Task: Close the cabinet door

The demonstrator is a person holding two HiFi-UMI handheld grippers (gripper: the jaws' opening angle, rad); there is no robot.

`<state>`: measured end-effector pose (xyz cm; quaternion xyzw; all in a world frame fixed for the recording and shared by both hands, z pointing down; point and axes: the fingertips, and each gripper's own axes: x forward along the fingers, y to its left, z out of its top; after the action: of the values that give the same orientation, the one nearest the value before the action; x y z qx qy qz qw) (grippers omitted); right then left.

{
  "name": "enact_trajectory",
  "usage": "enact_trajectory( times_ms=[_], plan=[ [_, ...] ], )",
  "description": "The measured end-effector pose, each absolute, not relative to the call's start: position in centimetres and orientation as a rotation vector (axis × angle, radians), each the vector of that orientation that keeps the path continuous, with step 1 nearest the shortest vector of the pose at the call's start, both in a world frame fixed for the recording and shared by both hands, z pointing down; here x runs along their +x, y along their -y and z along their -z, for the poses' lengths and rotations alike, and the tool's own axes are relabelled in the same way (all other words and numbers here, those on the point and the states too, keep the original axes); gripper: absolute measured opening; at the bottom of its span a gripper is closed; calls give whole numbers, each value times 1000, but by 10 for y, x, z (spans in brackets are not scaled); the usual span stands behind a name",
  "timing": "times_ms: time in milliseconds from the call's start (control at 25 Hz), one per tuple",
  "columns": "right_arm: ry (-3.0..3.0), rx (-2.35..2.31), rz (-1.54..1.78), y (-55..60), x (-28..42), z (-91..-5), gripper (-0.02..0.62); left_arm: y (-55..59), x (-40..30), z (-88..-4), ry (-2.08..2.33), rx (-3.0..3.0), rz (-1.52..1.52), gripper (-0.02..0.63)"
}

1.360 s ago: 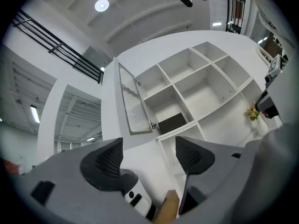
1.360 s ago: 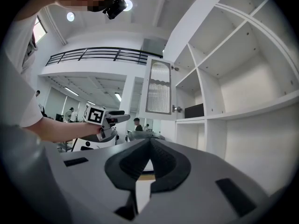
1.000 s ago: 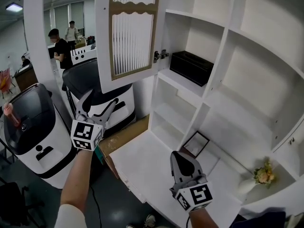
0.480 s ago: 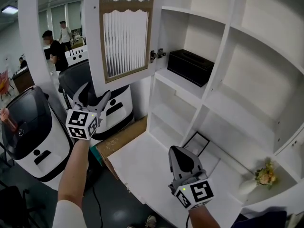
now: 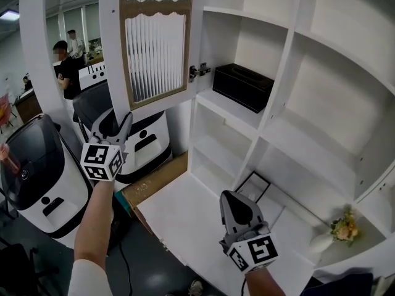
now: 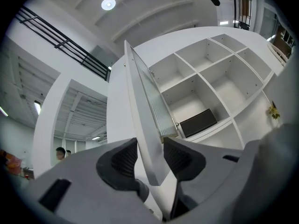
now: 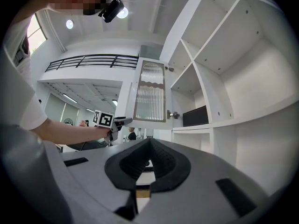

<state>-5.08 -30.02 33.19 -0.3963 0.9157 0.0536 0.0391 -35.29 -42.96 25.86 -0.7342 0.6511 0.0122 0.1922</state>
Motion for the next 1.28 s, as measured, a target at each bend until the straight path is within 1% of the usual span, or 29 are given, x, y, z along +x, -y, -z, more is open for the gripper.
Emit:
enact_trajectory(
  times_ms=[40, 640, 1280],
  plan=[
    [-2806, -1217, -162, 301, -49, -332, -2, 429, -354, -258, -1832, -2056, -38, 156],
    [-2802, -1218, -170, 291, -37, -331, -3, 411, -336, -260, -1835, -2006, -19, 143],
    [-2771, -1248, -180, 259, -9, -329, -3, 382, -276, -259, -1795, -1967, 22, 118]
  ],
)
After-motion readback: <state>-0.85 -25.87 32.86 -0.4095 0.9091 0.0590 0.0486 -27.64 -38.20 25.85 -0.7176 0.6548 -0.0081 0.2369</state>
